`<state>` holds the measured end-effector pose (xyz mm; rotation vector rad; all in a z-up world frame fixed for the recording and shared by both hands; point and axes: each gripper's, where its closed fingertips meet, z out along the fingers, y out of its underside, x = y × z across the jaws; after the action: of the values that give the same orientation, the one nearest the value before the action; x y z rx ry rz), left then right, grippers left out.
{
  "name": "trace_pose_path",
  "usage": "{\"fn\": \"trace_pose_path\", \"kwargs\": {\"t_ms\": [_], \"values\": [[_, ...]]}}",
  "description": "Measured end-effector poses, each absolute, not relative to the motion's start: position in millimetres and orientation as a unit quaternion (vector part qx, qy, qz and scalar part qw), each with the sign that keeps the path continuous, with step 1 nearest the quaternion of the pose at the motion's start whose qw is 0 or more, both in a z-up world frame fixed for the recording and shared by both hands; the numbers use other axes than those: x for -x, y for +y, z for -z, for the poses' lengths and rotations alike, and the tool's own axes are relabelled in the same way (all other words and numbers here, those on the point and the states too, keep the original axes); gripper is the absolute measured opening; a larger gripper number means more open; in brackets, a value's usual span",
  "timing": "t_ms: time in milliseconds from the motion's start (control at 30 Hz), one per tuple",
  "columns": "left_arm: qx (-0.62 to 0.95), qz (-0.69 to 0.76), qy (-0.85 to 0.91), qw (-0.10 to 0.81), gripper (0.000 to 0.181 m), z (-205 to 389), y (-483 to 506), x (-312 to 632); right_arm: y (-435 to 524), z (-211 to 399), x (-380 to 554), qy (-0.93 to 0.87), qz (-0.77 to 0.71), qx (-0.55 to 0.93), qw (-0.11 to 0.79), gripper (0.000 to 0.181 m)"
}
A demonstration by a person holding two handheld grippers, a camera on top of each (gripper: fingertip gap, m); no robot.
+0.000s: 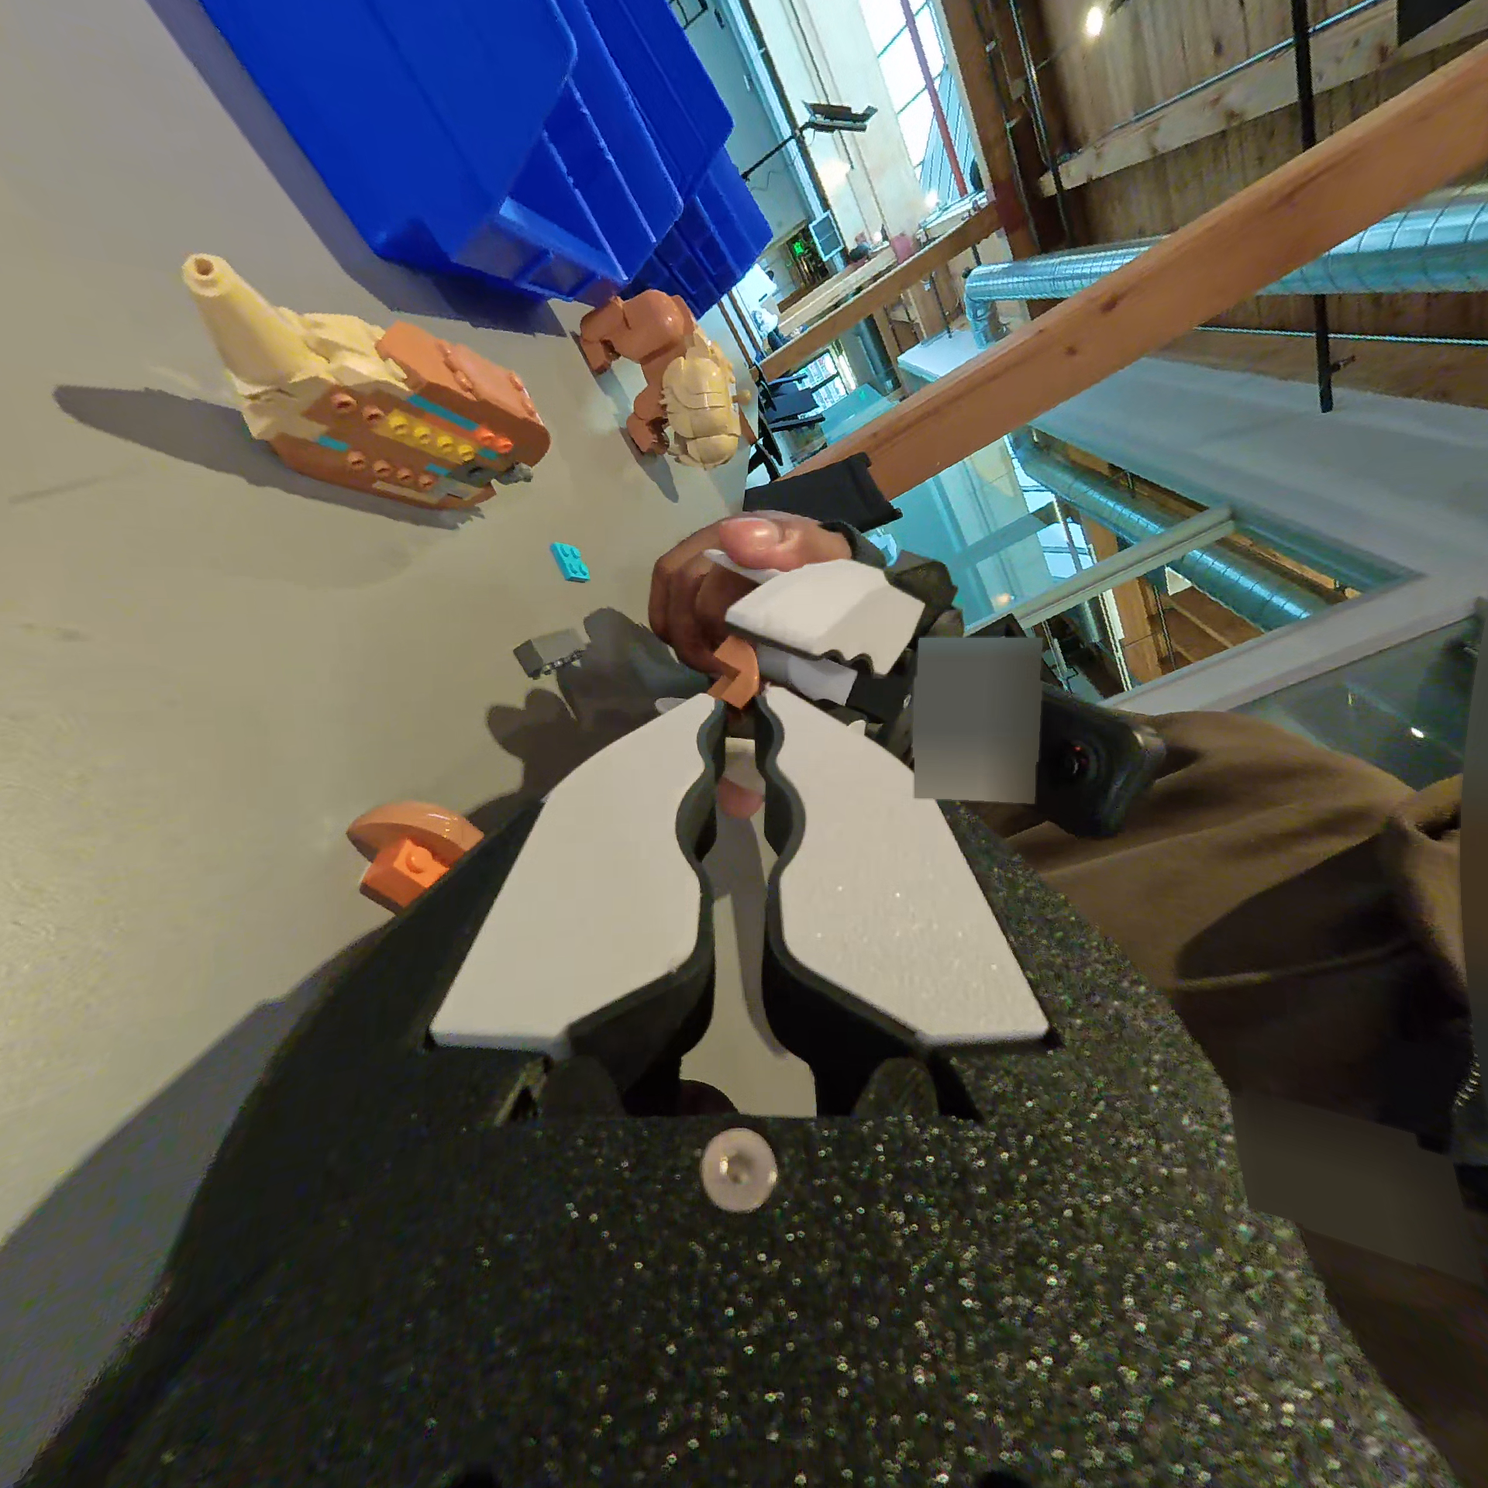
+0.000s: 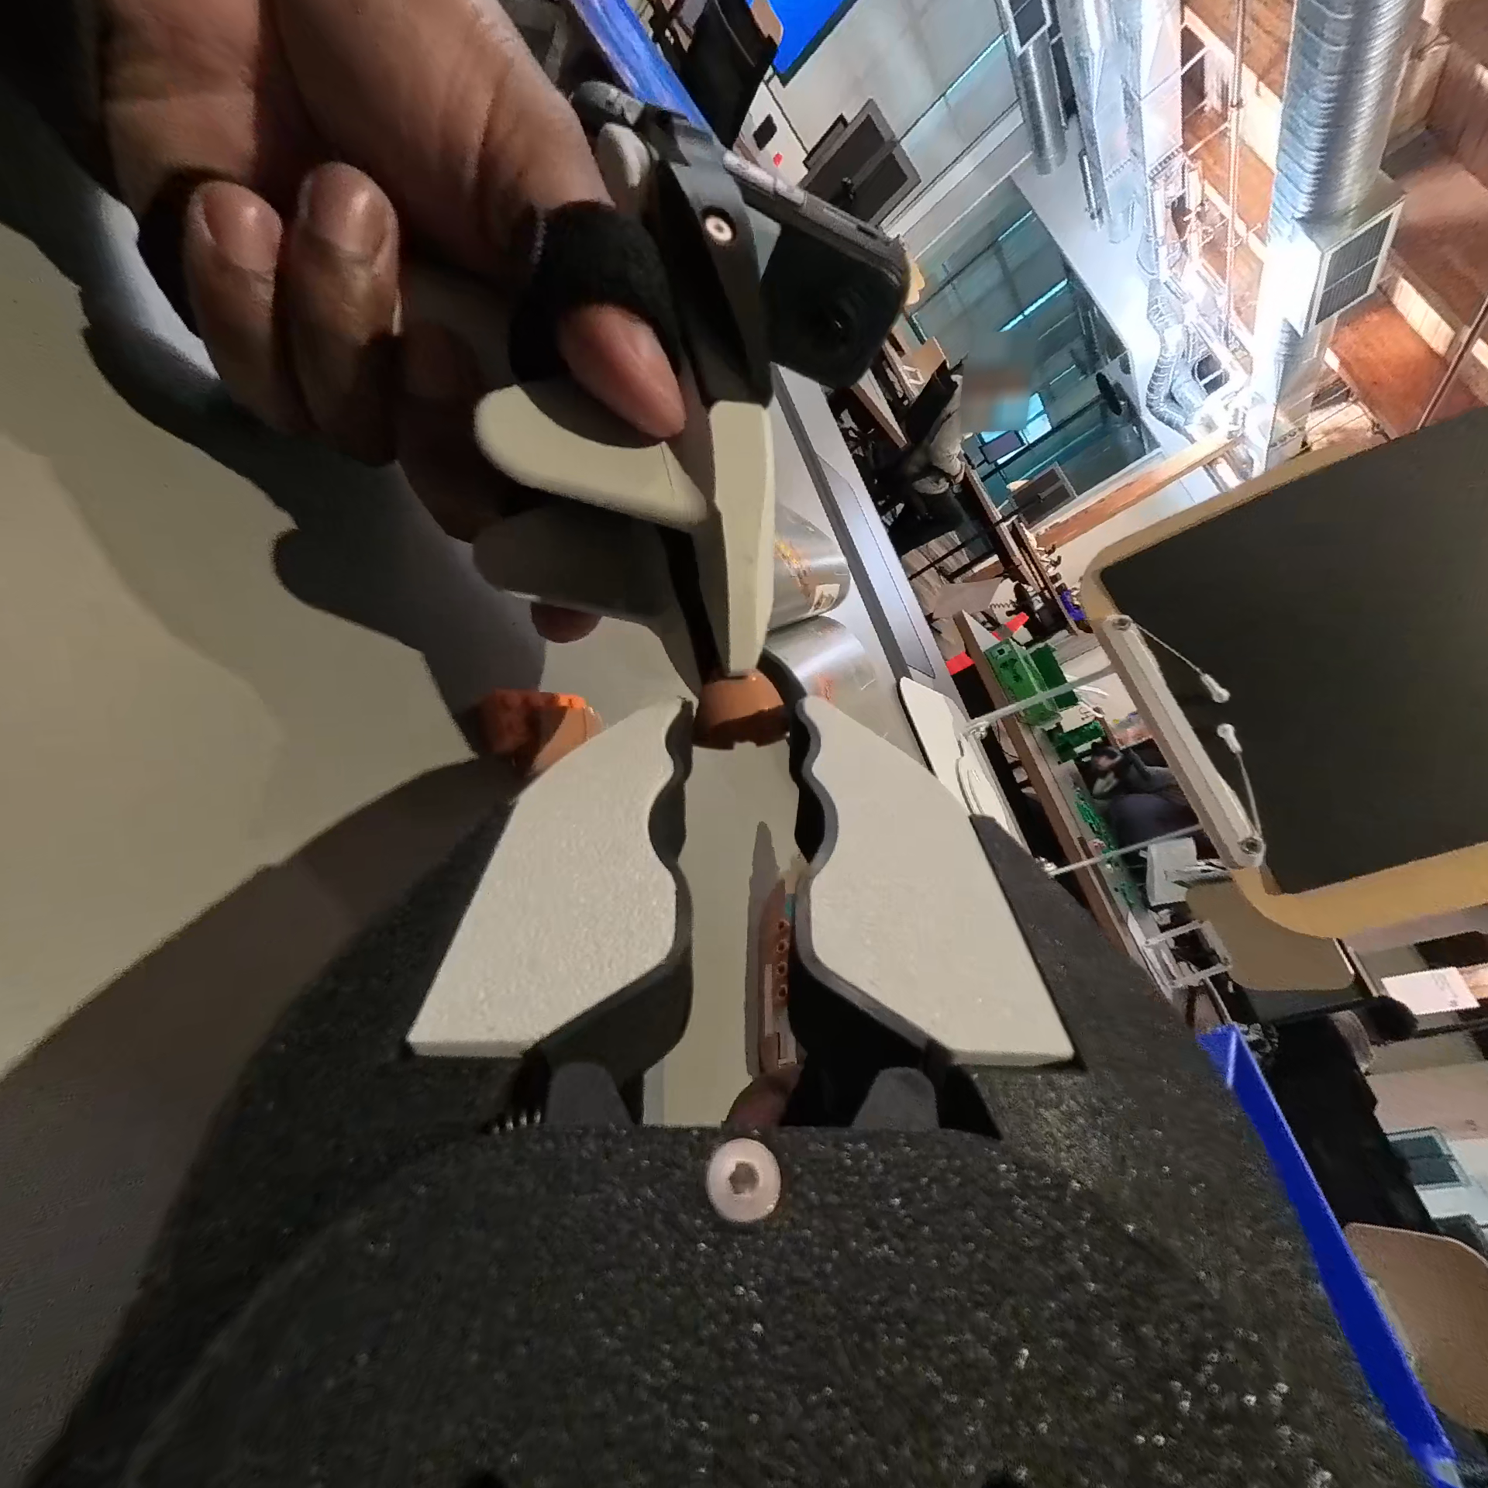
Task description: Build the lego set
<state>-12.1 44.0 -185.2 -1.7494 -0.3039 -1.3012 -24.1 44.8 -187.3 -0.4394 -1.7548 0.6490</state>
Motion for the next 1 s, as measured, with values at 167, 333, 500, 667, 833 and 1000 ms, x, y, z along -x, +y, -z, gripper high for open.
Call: {"fn": "trace_pose_path", "kwargs": {"t_ms": [167,333,500,667,833,1000], "values": [[0.708,0.528,-0.117,0.455,0.007,184,45,12,46,187,23,-0.746,-0.29,0.212,0.561,0.022],[0.761,0.423,-0.045,0.49,0.026,186,39,32,51,187,18,-0.742,-0.32,0.254,0.531,0.022],[0.859,0.193,0.131,0.455,0.033,229,22,50,55,189,13,-0.74,-0.352,0.282,0.499,0.022],[0.87,0.132,0.215,0.423,0.045,248,21,37,57,193,11,-0.741,-0.374,0.3,0.47,0.022],[0.88,0.113,0.225,0.402,0.047,256,21,37,59,196,12,-0.742,-0.376,0.309,0.46,0.022],[0.887,0.097,0.234,0.385,0.043,262,22,37,56,200,12,-0.746,-0.382,0.312,0.448,0.022]]}}
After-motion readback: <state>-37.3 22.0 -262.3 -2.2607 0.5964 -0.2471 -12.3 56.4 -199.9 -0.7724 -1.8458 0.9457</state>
